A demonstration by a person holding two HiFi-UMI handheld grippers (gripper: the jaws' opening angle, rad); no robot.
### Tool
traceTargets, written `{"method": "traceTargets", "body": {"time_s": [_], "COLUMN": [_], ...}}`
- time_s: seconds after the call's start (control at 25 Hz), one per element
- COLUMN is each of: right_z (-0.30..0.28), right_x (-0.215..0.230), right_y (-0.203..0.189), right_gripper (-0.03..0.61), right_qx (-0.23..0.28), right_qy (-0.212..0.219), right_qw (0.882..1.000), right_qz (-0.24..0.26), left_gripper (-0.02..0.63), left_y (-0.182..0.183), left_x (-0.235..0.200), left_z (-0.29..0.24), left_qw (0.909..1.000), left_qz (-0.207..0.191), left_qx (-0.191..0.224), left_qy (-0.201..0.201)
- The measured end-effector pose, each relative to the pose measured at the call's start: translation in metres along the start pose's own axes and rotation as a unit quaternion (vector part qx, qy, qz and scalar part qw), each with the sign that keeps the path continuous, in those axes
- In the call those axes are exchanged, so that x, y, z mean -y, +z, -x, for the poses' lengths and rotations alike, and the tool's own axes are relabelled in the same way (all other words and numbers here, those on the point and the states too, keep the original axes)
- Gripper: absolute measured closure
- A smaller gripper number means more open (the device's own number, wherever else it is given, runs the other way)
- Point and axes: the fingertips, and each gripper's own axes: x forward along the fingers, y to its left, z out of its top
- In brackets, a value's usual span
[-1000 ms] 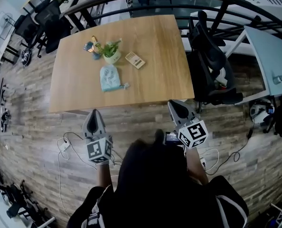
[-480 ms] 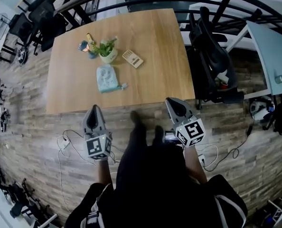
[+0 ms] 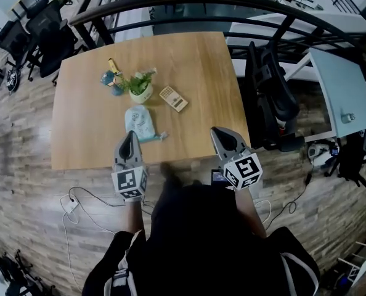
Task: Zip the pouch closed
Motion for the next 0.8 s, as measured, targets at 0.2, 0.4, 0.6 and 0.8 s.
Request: {"method": "traceTargets", "body": {"time_s": [0.2,0.4,0.6,0.8], "right_z": [-0.041,-0.061,-0.096,-0.136], "right_x": [-0.023,-0.025,-0.028,-0.042], "right_y": [0.008,0.012,0.005,-0.002], "right_gripper": [0.566,0.566,0.566,0.566], "right_qx": [-0.039,-0.062,-0.072,-0.104], "right_qy": [0.006,-0.038,-0.04,-0.003], "right_qw": [0.999,0.997,0.995,0.993], "right_qz": [0.027,0.041,0.06,0.06], "left_gripper": [0.615,0.615,0.615,0.615], "left_y": [-0.022,-0.04,-0.055,-0.057], "left_x": [-0.024,-0.037,-0.062,-0.081], "left_z": [-0.037,-0.062,-0.08,-0.069], "left_qw": [0.9989,0.9969,0.9959,0.9947], "left_qz": [0.025,0.031,0.053,0.075], "left_qx": [-0.015,-0.02,-0.027,-0.041], "left_qy": [-0.037,-0.07,-0.068,-0.057]}}
